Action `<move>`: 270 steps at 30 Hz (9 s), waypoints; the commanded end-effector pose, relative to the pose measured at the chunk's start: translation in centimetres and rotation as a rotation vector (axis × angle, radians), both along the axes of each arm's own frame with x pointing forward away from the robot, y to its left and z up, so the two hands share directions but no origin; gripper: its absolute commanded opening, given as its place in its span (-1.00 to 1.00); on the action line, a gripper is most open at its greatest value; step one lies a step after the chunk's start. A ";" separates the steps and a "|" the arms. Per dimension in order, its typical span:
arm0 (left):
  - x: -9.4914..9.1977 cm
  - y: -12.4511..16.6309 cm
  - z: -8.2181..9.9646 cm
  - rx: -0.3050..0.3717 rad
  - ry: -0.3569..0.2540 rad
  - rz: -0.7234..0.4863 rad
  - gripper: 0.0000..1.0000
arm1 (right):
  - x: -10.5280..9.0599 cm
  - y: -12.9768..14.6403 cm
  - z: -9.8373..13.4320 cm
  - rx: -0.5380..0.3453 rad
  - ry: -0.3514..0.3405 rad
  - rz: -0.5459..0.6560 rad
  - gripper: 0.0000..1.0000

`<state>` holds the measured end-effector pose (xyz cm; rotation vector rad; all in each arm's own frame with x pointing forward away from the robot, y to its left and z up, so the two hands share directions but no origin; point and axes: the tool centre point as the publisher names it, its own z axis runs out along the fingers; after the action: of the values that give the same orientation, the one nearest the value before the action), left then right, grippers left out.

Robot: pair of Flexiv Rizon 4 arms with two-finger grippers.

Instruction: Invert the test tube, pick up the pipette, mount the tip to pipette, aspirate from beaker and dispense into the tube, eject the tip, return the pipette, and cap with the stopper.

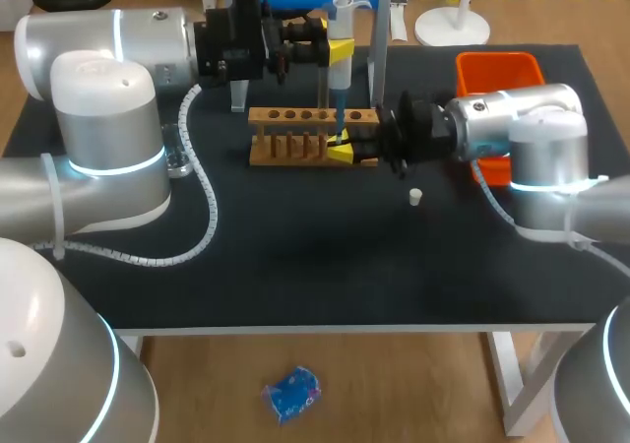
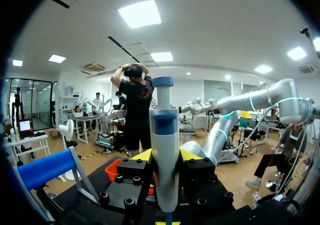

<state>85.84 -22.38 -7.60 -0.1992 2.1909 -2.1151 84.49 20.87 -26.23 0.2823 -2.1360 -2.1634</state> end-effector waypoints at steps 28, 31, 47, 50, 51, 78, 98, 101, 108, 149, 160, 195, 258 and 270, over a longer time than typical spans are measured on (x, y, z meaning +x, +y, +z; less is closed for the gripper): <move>0.0 0.0 -0.4 -0.002 -0.001 0.004 -1.00 | 0.5 -0.3 1.5 0.025 0.003 -0.036 -1.00; 0.0 0.0 -0.4 -0.002 -0.001 0.004 -1.00 | 0.5 -0.3 1.8 0.024 -0.004 -0.036 -1.00; 0.0 0.0 -0.4 -0.002 -0.001 0.004 -1.00 | 0.7 -0.1 2.2 0.008 -0.033 -0.048 -1.00; 0.0 0.0 -0.4 -0.002 -0.001 0.004 -1.00 | 0.6 0.0 2.2 0.008 -0.033 -0.049 -1.00; 0.0 0.0 -0.4 -0.002 -0.001 0.004 -1.00 | 0.5 0.0 2.2 0.009 -0.032 -0.050 -1.00; 0.0 0.0 -0.4 -0.002 -0.001 0.004 -1.00 | 0.3 -0.2 2.6 -0.006 0.010 -0.236 -1.00; 0.0 0.0 -0.4 -0.002 -0.001 0.004 -1.00 | 0.2 -0.5 2.5 -0.008 0.055 -0.247 1.00; 0.0 0.0 -0.4 -0.002 -0.001 0.004 -1.00 | 0.2 -0.7 2.3 -0.025 0.073 -0.230 1.00; 0.0 0.0 -0.4 -0.002 -0.001 0.004 -1.00 | -0.1 -1.4 1.6 -0.079 0.136 -0.147 1.00; -1.4 11.1 1.3 0.016 -0.064 0.185 -1.00 | -2.0 -4.4 1.3 -0.175 0.100 0.037 1.00; -1.4 11.4 1.3 0.018 -0.064 0.197 -1.00 | -2.0 -4.4 1.3 -0.175 0.100 0.037 1.00; 2.6 25.4 -1.1 0.019 -0.053 0.101 -1.00 | -2.0 -4.4 1.3 -0.175 0.100 0.037 1.00; 4.3 26.4 -1.8 0.017 -0.063 0.140 -1.00 | -1.4 11.1 -2.6 -0.596 -0.006 -0.413 1.00; 4.3 26.4 -1.8 0.017 -0.063 0.140 -1.00 | 1.9 16.2 -6.4 -0.650 -0.040 -0.419 1.00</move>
<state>90.13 3.92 -9.42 -0.2764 2.0937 -1.9993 85.36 32.79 -30.00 -0.1745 -2.9382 -1.5101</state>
